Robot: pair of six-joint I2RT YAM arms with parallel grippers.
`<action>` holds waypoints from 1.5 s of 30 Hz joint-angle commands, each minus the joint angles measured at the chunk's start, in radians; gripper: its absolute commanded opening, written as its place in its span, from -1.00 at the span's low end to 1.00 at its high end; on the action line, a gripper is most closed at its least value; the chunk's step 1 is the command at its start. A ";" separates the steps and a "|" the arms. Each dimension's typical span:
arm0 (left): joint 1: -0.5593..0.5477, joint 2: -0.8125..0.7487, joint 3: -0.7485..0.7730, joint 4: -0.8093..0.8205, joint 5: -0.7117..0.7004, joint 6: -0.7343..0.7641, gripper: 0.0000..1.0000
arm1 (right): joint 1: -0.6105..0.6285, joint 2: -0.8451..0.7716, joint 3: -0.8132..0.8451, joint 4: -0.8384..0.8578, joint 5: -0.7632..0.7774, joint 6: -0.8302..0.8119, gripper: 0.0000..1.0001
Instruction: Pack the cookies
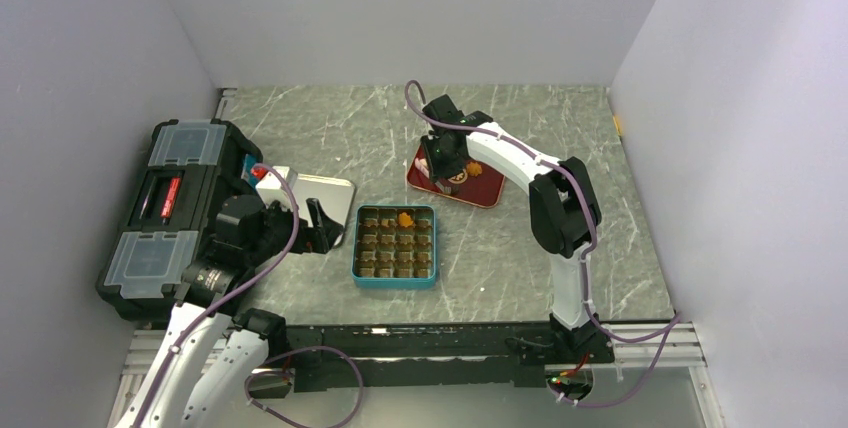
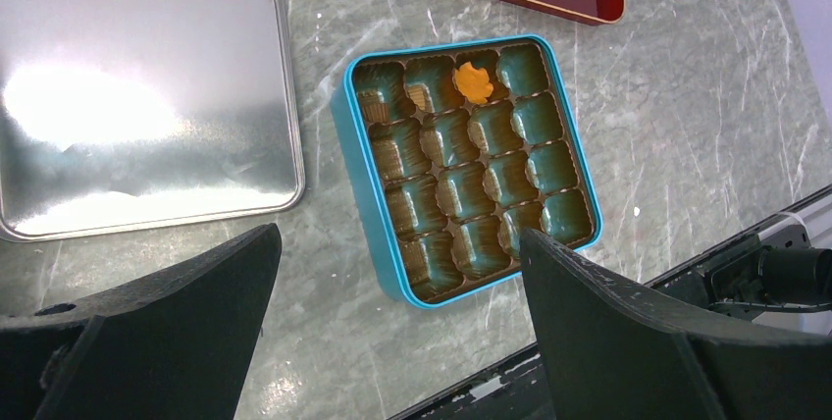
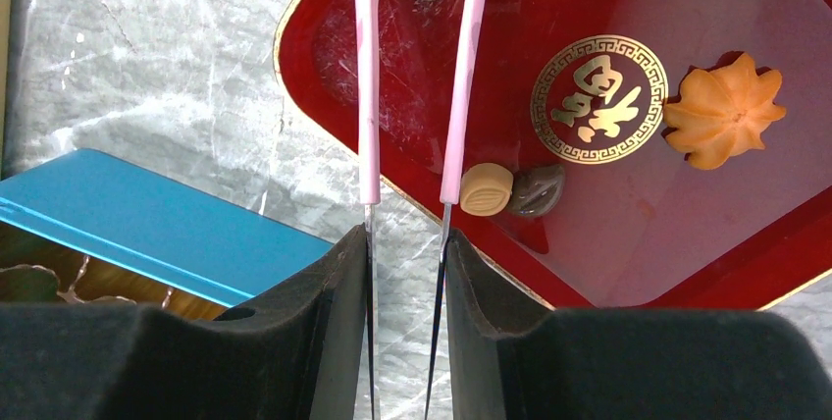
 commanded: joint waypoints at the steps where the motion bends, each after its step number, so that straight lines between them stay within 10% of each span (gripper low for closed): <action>1: -0.002 0.001 0.026 0.028 -0.001 0.011 0.98 | -0.002 -0.073 0.005 0.041 0.009 0.003 -1.00; 45: -0.001 -0.001 0.026 0.028 -0.005 0.008 0.98 | 0.099 -0.620 -0.380 0.010 -0.002 0.082 -1.00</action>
